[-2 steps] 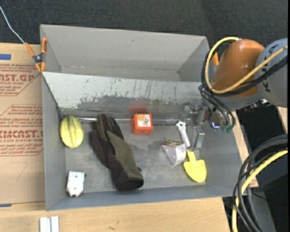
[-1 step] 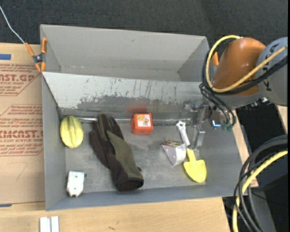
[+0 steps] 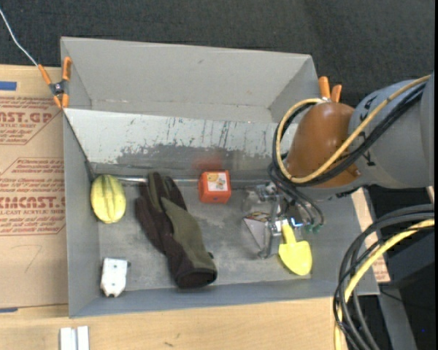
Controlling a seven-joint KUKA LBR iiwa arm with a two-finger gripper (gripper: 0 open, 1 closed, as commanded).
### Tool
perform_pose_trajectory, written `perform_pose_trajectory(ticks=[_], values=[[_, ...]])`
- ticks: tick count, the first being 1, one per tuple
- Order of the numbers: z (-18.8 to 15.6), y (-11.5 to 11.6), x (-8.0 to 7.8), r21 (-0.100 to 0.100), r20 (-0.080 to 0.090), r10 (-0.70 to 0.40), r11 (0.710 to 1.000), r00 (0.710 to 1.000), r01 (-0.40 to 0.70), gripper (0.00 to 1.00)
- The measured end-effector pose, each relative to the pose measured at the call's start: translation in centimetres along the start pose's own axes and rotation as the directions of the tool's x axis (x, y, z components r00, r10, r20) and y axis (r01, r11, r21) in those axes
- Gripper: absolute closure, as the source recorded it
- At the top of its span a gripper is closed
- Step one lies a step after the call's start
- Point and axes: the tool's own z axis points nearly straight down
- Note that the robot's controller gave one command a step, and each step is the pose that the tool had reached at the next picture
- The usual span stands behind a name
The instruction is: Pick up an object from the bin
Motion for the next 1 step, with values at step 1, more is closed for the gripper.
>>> perform_pose_trajectory(ticks=[1], values=[[1.24, 0.94, 0.6, -0.001, -0.002, -0.019, 1.0, 1.0, 0.019, 0.0]])
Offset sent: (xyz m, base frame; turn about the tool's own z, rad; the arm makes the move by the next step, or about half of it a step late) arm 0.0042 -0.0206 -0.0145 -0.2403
